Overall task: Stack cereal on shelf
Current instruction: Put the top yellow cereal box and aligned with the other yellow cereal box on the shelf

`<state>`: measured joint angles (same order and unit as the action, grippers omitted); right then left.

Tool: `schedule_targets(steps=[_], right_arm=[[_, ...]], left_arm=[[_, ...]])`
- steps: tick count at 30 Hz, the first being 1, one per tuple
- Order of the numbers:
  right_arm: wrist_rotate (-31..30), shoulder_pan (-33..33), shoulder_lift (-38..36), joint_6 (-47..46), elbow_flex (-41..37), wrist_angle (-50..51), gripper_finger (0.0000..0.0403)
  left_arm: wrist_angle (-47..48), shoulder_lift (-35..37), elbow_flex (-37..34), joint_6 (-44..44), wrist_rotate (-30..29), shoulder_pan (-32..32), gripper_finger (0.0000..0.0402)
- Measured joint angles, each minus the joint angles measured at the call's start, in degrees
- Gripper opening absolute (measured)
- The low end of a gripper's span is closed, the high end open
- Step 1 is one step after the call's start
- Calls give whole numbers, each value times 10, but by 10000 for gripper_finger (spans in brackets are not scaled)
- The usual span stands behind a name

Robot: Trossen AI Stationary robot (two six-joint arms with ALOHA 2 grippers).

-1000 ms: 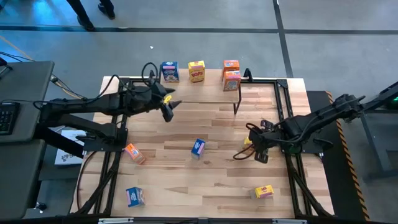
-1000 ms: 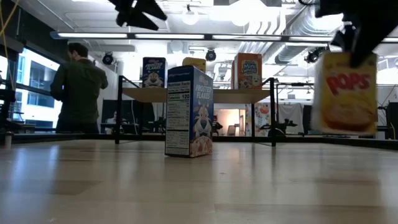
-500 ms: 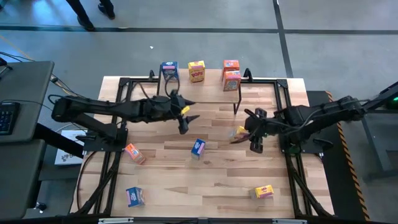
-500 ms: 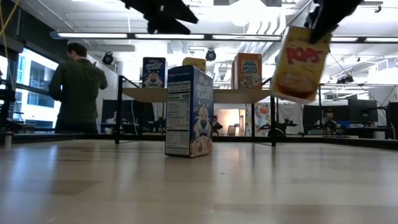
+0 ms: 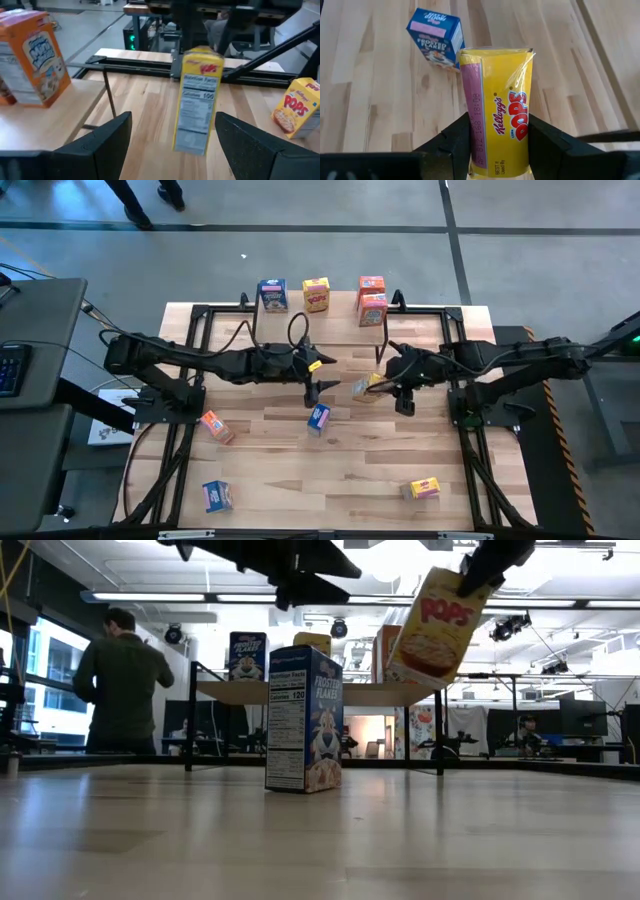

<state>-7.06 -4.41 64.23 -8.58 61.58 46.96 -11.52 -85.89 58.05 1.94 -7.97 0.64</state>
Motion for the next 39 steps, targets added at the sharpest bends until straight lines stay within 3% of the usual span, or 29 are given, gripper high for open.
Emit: schedule_targets(steps=[11, 25, 39], right_arm=[[40, 43, 1, 50, 0, -39, 151], [69, 71, 20, 100, 0, -95, 151], [69, 71, 68, 106, 0, -117, 151]], left_arm=[[44, -7, 57, -11, 22, 13, 278], [64, -8, 59, -9, 48, 16, 278], [60, -56, 59, 4, 56, 16, 278]])
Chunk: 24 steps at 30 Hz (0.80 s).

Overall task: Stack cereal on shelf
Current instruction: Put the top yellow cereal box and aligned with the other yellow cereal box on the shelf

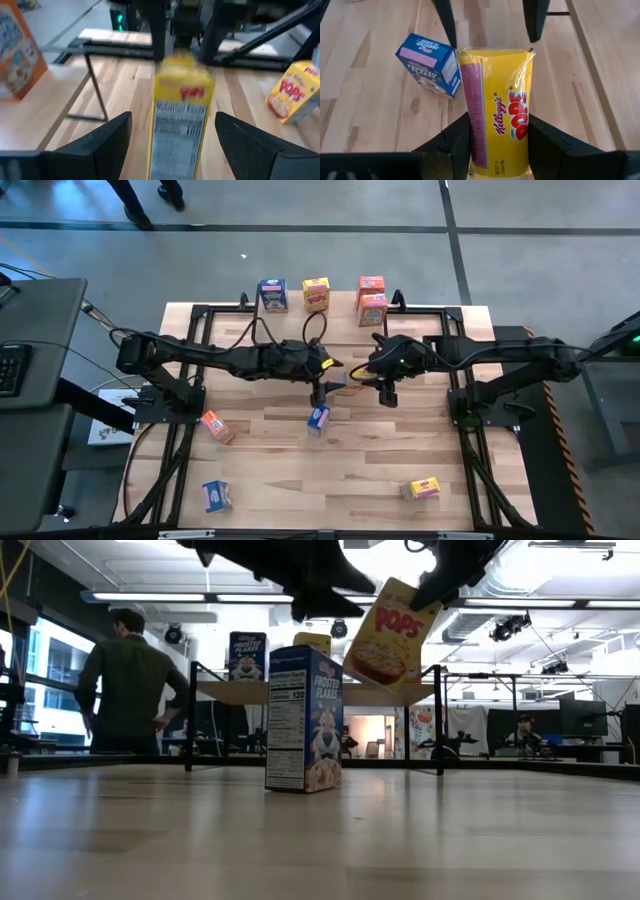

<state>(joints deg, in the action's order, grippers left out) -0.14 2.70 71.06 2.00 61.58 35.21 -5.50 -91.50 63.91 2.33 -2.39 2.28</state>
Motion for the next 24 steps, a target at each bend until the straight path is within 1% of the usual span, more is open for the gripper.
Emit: schedule_targets(steps=[5, 9, 17, 20, 24], right_arm=[[1, 0, 1, 0, 0, -12, 151], [21, 0, 1, 0, 0, -25, 151], [22, 0, 1, 0, 0, -25, 151], [22, 0, 1, 0, 0, -29, 151], [23, 0, 1, 0, 0, -32, 151]], left_arm=[[-6, -13, 0, 6, 5, 0, 278], [-7, -17, 0, 10, 6, 0, 278], [-9, -22, 1, 10, 5, 0, 276], [-13, -22, 1, 10, 5, 0, 266], [-15, -22, 1, 7, 6, 0, 240]])
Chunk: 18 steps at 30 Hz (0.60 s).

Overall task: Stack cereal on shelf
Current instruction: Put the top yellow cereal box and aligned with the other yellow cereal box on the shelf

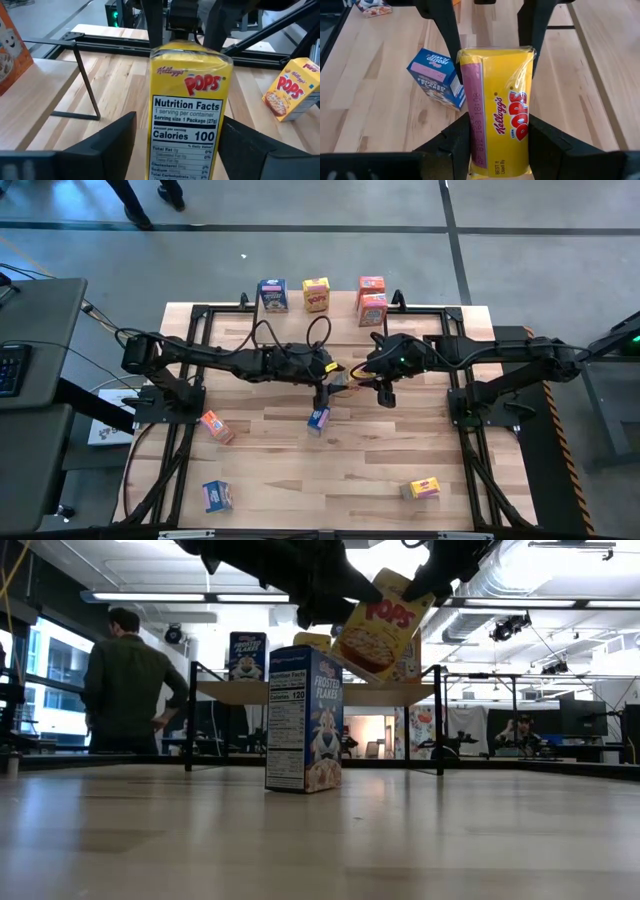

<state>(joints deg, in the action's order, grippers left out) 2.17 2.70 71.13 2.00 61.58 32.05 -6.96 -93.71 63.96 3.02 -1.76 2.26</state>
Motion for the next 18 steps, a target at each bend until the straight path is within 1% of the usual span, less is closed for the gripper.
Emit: schedule_targets(steps=[10, 14, 18], right_arm=[[3, 0, 0, 0, 0, 0, 151], [4, 0, 0, 0, 0, 0, 151], [4, 0, 0, 0, 0, 1, 151]], left_arm=[[-1, 0, 0, -3, 23, 0, 183], [-1, 0, 0, -3, 24, 0, 169], [-1, 0, 0, -3, 26, 0, 164]])
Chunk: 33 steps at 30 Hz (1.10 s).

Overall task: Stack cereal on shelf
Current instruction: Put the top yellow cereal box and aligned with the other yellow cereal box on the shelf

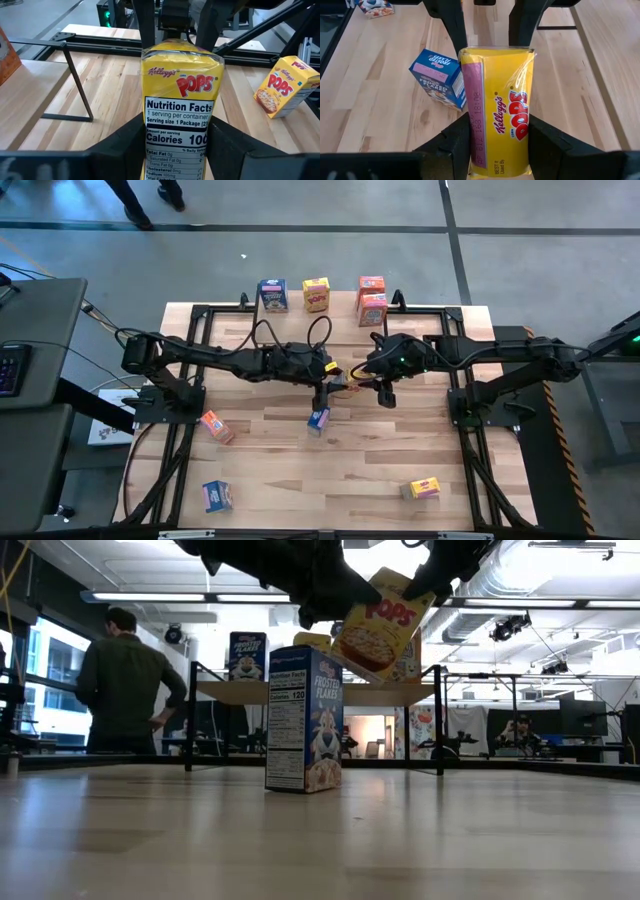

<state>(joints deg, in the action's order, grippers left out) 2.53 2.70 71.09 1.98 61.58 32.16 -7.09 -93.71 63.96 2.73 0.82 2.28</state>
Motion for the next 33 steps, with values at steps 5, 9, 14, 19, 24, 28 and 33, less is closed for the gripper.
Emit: schedule_targets(steps=[5, 9, 14, 19, 24, 28, 33], right_arm=[[0, 0, 0, 0, 0, 0, 151], [-1, 0, 0, 0, 0, 1, 151], [-4, 0, 0, -2, 0, 0, 157], [-4, 0, 0, 0, 0, 0, 194], [-5, 0, 0, 0, 0, 0, 251], [-8, 0, -2, 1, 0, 4, 273], [-8, 0, -19, 5, 1, 9, 275]], left_arm=[[-1, 0, 0, 0, 0, 0, 164], [-2, 0, 0, 0, 0, 0, 163], [-2, 0, 0, 0, 1, 0, 163], [-6, 0, 0, 1, 2, 0, 163], [-6, 1, 0, 1, 2, 0, 163], [-4, 1, 0, 0, 2, 0, 163], [4, 8, 0, -14, 1, 1, 163]])
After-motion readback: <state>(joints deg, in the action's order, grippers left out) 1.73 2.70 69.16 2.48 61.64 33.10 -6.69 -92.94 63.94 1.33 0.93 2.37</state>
